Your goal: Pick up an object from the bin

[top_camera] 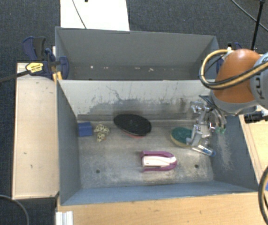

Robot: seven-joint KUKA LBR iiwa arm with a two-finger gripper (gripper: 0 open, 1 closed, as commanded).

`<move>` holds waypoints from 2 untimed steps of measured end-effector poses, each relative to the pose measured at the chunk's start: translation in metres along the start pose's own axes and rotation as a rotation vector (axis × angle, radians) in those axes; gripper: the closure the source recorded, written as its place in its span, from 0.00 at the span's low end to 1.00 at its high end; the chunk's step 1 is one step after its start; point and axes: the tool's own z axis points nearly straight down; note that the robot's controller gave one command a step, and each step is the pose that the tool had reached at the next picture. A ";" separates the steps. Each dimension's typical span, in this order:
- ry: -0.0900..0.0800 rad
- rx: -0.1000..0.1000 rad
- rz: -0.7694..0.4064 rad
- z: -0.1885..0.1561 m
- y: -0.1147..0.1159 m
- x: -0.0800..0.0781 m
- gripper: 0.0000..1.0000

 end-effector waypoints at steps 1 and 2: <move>0.008 0.006 0.350 0.003 0.033 0.030 0.00; 0.012 0.008 0.560 0.033 0.028 0.023 0.00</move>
Offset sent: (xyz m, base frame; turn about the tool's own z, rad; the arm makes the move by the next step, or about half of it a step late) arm -0.0233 0.0377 -0.0031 0.3515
